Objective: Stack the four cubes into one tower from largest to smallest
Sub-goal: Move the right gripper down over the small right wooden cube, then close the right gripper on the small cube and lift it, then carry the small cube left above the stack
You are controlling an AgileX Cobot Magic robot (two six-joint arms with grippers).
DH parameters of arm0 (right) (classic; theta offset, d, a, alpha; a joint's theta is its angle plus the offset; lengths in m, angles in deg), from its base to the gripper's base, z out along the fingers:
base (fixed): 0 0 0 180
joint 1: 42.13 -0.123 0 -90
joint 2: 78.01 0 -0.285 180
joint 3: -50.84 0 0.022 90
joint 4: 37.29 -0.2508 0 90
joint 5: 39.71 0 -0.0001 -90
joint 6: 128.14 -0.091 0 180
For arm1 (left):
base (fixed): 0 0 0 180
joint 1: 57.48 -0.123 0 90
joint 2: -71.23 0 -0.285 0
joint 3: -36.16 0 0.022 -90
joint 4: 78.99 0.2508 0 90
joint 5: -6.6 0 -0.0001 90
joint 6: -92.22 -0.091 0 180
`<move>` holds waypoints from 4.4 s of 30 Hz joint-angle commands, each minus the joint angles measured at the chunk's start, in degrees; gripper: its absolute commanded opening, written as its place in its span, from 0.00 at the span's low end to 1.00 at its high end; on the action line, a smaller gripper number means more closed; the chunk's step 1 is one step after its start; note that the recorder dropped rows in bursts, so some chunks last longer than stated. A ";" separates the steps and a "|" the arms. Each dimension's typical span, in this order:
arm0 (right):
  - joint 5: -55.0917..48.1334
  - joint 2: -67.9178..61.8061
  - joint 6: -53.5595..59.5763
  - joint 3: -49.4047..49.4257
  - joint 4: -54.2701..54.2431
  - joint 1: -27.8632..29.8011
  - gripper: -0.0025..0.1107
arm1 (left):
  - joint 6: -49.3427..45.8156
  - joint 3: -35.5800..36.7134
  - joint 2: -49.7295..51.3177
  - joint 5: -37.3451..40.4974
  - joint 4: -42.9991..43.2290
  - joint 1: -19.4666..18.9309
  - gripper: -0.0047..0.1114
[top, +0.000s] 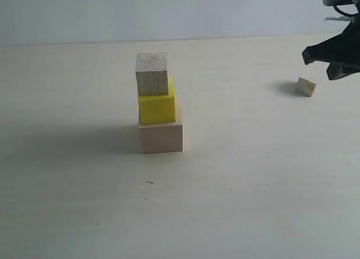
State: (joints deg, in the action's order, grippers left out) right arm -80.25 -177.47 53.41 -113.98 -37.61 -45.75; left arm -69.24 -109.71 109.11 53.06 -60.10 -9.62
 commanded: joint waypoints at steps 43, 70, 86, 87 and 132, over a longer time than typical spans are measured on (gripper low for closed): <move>-10.72 -35.42 31.11 -36.65 -3.93 5.84 0.81 | -0.54 16.17 -0.13 -20.98 3.64 0.16 0.04; -12.08 -40.34 42.11 -39.64 -8.40 9.63 0.67 | -0.54 16.40 -0.13 -22.20 3.64 0.16 0.04; -11.66 -41.70 44.88 -39.64 -9.14 9.63 0.60 | -0.54 16.40 -0.13 -22.41 3.64 0.16 0.04; -11.66 -41.82 44.88 -39.64 -8.91 9.63 0.58 | -0.54 16.40 -0.13 -22.41 3.64 0.16 0.04; -12.01 -8.88 15.74 -25.23 -10.08 6.92 0.02 | -0.19 16.86 -6.90 -22.85 2.36 0.16 0.04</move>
State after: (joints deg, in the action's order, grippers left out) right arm -93.05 -188.18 70.99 -139.74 -50.61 -37.03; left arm -69.60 -93.44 103.55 30.92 -57.34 -9.62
